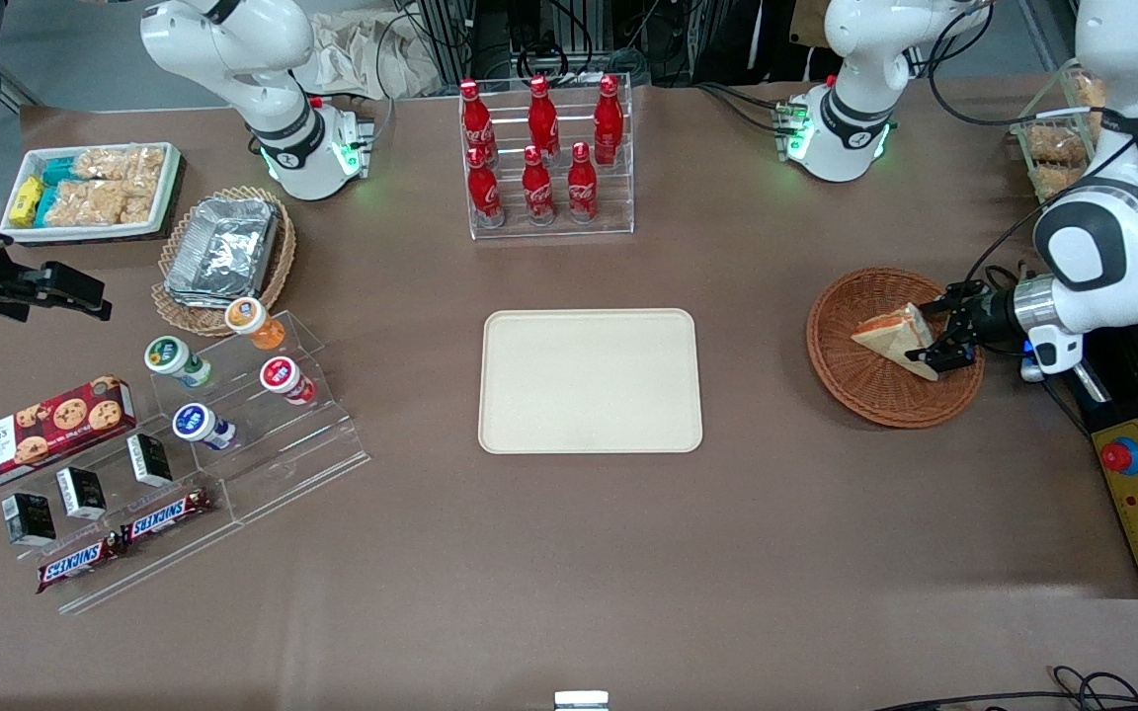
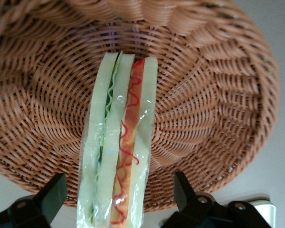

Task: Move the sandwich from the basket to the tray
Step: 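Lower the left gripper and close it on the wrapped sandwich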

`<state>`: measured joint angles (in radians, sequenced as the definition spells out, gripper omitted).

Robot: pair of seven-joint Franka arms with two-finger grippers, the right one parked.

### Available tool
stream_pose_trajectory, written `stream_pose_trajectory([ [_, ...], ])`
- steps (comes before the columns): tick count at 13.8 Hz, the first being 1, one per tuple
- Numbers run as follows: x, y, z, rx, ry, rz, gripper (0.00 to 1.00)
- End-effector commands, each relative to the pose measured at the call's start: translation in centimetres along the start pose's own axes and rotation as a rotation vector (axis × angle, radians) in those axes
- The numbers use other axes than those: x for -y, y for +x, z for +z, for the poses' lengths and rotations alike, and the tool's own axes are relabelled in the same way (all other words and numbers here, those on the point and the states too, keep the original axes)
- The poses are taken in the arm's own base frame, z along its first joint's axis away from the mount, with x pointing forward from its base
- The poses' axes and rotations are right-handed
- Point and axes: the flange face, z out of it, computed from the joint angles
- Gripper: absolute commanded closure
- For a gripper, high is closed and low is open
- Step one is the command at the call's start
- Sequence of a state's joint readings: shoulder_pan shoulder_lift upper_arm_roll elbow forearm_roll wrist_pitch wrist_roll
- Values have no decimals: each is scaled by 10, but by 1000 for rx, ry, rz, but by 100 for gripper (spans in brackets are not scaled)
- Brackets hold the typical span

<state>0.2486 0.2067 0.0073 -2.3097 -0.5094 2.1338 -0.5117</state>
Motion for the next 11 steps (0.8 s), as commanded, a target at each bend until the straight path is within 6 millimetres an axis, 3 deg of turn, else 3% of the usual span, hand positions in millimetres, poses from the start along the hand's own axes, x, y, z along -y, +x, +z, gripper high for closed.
stream_pose_trajectory([
  [1,-10,-4,23,-2,17,5,0],
  [5,-16,-10,36,-11,32,21,5],
  [8,-15,-8,38,-9,34,15,32],
  [10,-13,-7,33,-8,30,13,69],
  [11,-14,-9,29,-9,27,9,74],
])
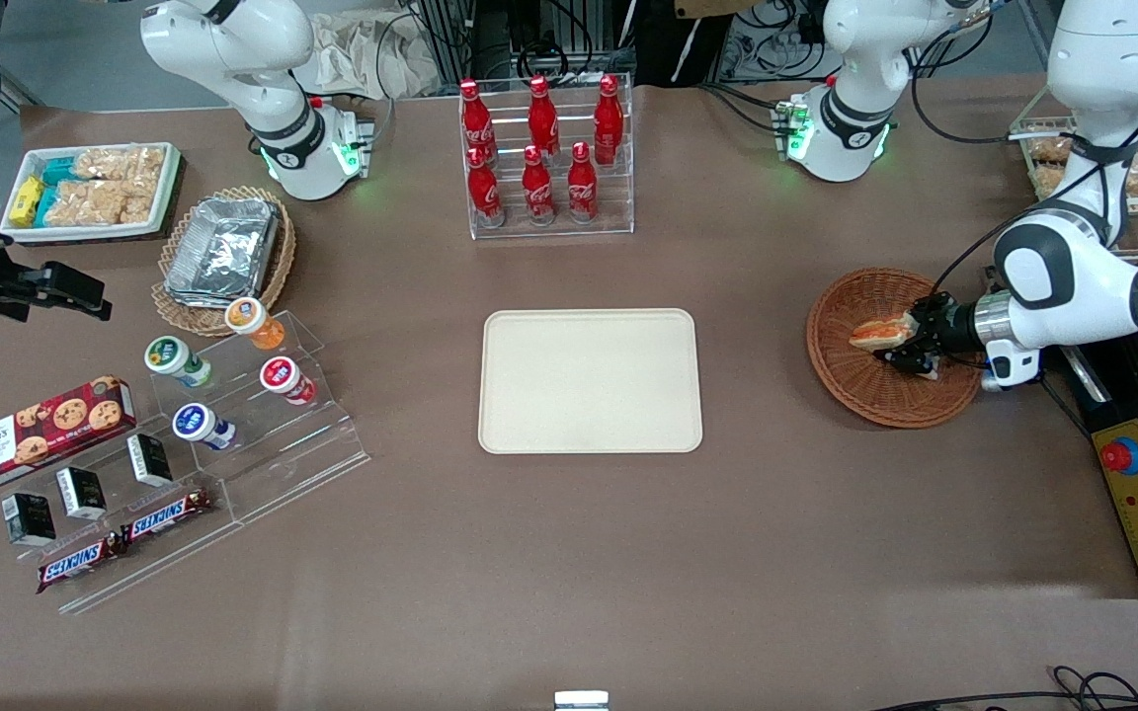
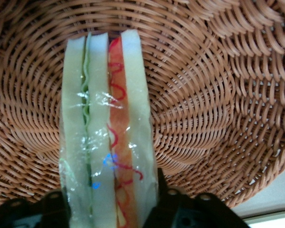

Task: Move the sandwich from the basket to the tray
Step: 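Lower the left gripper and close it on the wrapped sandwich, then lift the sandwich and carry it with the left gripper toward the tray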

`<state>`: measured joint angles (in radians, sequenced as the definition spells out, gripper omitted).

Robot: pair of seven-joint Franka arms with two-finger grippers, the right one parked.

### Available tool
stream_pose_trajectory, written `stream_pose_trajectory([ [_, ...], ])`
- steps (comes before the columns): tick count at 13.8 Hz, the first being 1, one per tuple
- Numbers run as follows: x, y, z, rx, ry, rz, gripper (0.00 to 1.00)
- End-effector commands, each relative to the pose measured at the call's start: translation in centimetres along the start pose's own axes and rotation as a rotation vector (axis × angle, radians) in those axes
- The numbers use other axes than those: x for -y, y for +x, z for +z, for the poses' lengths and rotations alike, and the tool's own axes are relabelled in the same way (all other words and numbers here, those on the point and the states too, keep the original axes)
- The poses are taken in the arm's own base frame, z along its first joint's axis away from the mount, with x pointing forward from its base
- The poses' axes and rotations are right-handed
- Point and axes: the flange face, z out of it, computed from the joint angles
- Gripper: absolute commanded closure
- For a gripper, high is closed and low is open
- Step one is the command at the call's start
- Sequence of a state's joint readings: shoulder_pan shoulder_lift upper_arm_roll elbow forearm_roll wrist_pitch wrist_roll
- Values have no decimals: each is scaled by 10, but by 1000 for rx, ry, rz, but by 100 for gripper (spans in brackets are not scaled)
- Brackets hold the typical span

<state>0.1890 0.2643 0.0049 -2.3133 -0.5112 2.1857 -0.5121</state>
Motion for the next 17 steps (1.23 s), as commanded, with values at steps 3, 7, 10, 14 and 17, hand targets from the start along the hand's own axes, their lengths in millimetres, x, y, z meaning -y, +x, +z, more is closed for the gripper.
stream_pose_trajectory([
  [3,-2,-15,-30,3,-11,13,74],
  [7,-10,-43,-84,-8,39,110,71],
  [10,-29,-62,-137,-17,83,156,71],
  [14,-71,-117,-181,-9,150,306,71],
  [17,-112,-175,-178,-49,210,451,71],
])
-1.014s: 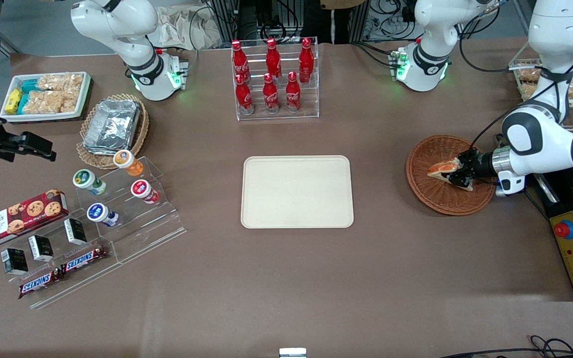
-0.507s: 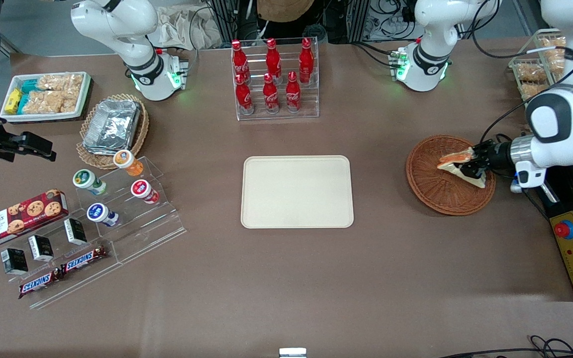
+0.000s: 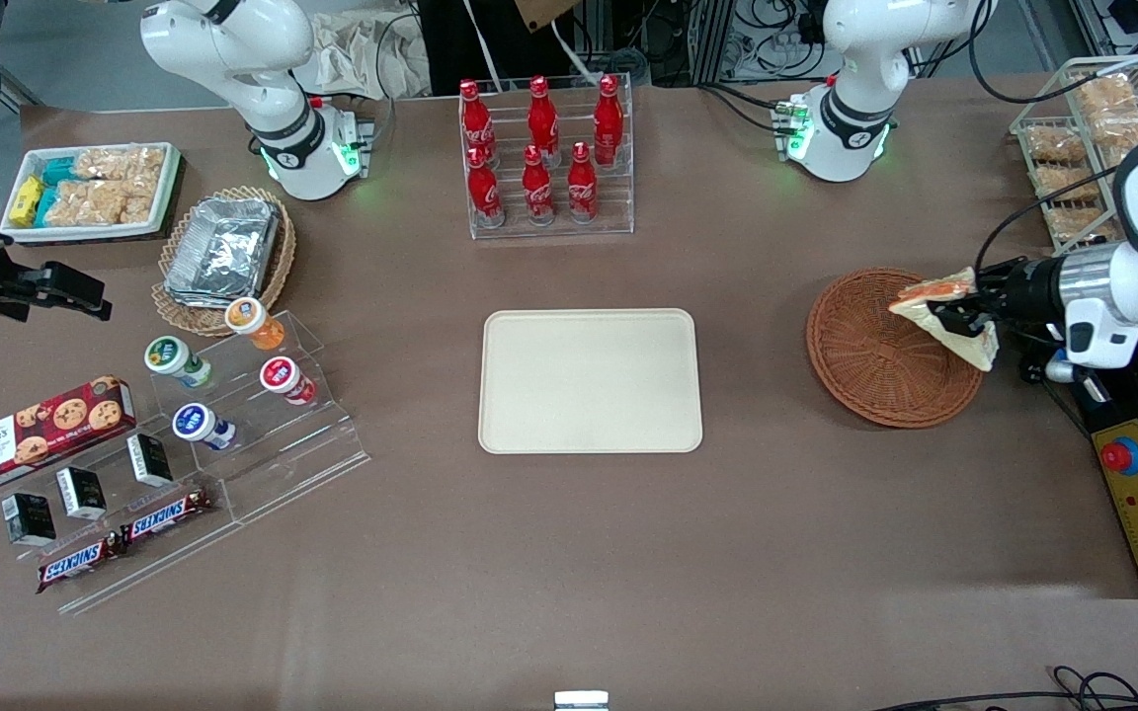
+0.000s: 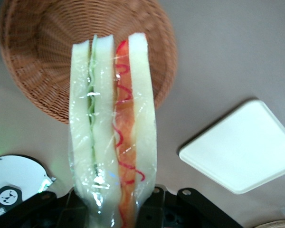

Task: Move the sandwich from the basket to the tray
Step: 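Lift the sandwich and carry it with the left gripper toward the tray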

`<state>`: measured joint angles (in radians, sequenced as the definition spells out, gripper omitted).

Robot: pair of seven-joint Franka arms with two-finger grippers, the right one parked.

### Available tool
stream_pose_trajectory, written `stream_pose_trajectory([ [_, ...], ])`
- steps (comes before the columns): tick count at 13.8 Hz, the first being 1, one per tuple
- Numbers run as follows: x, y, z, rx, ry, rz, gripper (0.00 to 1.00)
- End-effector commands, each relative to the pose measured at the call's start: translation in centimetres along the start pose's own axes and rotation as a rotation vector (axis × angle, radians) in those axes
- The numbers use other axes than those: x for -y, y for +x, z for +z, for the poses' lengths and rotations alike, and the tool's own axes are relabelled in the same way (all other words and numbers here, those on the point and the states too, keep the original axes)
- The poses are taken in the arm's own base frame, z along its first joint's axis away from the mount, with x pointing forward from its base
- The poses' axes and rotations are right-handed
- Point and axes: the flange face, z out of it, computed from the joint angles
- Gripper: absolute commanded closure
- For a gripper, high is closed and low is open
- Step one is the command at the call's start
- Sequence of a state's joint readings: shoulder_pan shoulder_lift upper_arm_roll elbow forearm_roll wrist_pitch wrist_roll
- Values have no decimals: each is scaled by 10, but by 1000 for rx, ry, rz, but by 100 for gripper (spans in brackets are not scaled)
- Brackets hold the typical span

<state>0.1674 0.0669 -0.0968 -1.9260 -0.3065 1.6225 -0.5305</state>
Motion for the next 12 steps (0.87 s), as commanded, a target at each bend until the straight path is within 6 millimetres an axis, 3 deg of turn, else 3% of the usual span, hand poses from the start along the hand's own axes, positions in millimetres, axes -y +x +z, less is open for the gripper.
stream_pose_trajectory([
  [1,-55,-35,-5,-30,59,120,71],
  [3,-98,-56,8,-36,96,216,71],
  [7,-180,-93,57,-65,207,401,71],
  [10,-231,-106,116,-83,270,505,71],
  [12,-250,-107,155,-65,276,549,71],
])
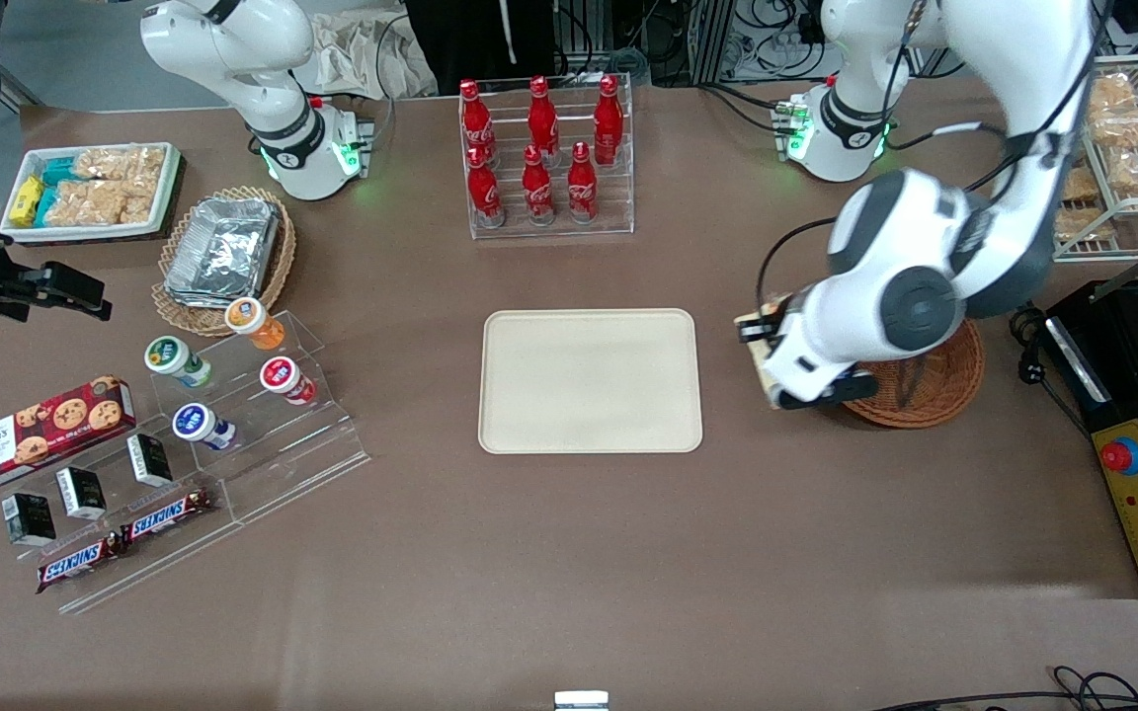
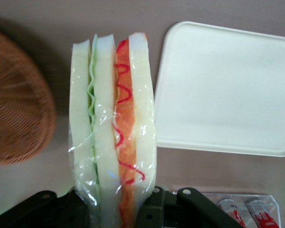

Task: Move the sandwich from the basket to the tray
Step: 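Lift the sandwich and carry it with the left gripper toward the tray, then lower the sandwich onto the cream tray and open the left gripper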

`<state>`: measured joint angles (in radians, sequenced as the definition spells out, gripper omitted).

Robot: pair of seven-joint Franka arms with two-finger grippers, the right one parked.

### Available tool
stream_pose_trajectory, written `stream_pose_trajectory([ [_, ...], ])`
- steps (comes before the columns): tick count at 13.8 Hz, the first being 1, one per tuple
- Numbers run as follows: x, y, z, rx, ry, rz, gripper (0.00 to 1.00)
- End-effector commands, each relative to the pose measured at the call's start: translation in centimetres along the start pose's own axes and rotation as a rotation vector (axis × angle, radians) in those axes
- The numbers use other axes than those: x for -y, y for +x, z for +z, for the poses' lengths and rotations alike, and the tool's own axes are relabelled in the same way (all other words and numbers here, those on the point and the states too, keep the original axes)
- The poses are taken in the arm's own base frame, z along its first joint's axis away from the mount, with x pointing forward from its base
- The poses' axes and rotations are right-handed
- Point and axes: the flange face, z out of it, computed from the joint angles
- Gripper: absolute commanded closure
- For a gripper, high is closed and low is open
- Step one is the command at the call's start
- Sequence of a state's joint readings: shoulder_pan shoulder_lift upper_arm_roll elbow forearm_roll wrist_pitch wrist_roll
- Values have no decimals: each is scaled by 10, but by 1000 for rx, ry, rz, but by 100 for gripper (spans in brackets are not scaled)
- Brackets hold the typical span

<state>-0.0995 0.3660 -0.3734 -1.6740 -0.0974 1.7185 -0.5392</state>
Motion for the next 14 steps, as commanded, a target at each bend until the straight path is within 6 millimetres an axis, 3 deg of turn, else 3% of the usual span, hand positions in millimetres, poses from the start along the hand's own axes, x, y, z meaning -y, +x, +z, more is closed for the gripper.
stream_pose_trajectory([
  [1,-37,19,34,4,12,47,72],
  [3,-63,19,66,10,27,87,72],
  [6,-83,24,114,24,84,126,72],
  [10,-93,30,162,55,124,153,72],
  [14,-93,37,189,74,128,155,71],
])
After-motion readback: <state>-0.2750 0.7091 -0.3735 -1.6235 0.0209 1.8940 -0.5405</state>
